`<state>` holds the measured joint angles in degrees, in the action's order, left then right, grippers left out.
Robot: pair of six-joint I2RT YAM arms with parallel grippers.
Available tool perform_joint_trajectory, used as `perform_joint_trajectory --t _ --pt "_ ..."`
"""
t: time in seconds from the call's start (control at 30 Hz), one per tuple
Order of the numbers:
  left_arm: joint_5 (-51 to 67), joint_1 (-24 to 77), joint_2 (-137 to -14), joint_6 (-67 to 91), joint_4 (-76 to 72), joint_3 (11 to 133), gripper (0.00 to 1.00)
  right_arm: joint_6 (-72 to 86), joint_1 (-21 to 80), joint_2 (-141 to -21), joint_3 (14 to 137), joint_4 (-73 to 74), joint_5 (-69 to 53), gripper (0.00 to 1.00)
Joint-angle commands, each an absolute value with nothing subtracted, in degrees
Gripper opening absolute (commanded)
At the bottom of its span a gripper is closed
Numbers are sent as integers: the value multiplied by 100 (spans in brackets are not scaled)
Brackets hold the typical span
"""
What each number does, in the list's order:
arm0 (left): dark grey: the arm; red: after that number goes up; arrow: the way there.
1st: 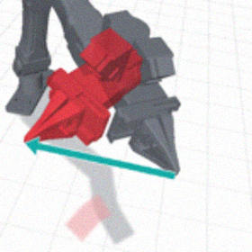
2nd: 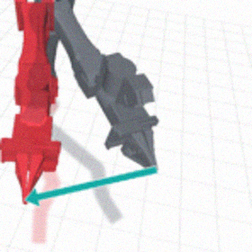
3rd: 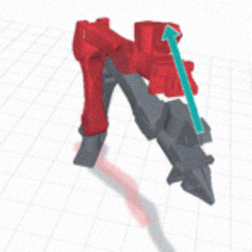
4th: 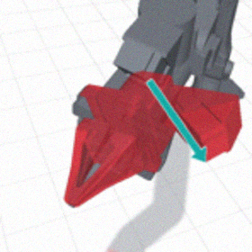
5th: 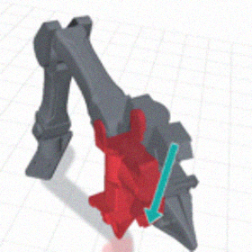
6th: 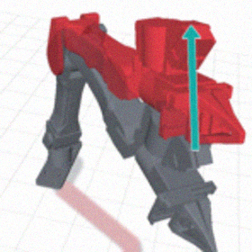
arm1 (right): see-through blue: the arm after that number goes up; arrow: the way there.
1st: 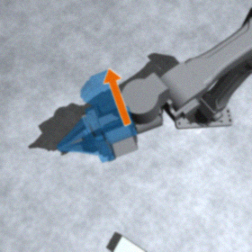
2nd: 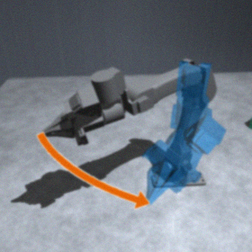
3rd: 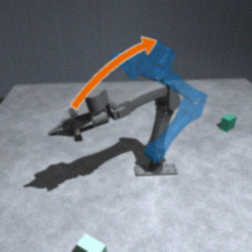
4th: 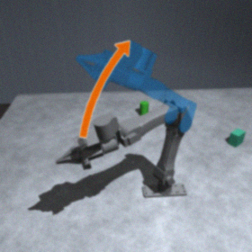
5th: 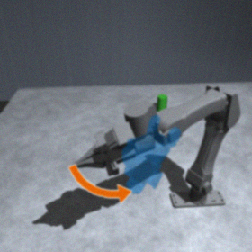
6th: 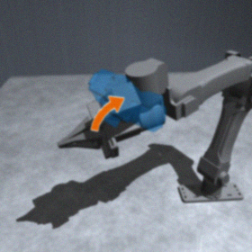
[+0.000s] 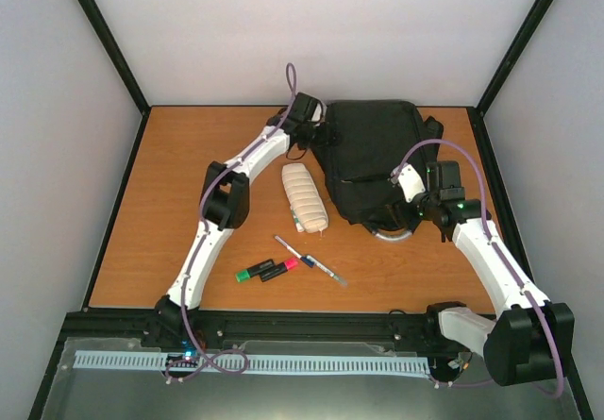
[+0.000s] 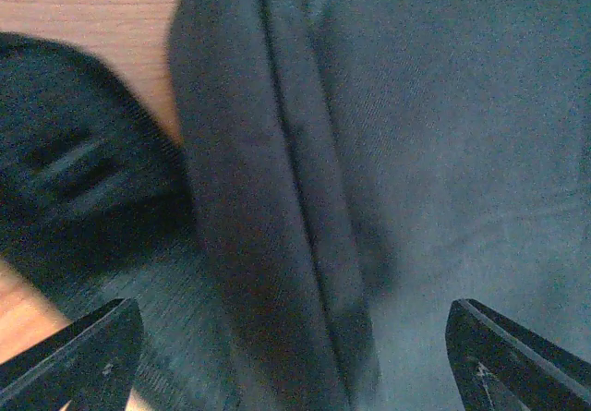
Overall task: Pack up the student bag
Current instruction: Adjust the student bag at the center of the board, then pick up the stationery from the center of the board.
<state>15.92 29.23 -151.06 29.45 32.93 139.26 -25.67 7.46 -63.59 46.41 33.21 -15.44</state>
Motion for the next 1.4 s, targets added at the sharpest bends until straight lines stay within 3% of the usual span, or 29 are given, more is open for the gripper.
perform_joint_trajectory --t 0.0,0.4,0.57,0.8,0.93,1.37 --pt "604 2953 -13686 2907 3900 13434 93 -2588 729 -6266 4597 3309 -1581 69" --pt "8 2953 -11151 3543 4418 10120 92 -2630 729 -6084 4605 3381 -1761 69" --pt "77 2953 -10655 3612 4459 9225 85 -2653 728 -6031 4597 3418 -1813 69" --pt "670 2953 -10725 3608 4481 8625 63 -2678 729 -6021 4597 3444 -1855 69" --pt "993 2953 -10766 3668 4145 8390 57 -2674 729 -6021 4589 3453 -1844 69" --pt "1000 2951 -11410 4057 3989 8683 61 -2691 729 -6065 4583 3457 -1794 69"
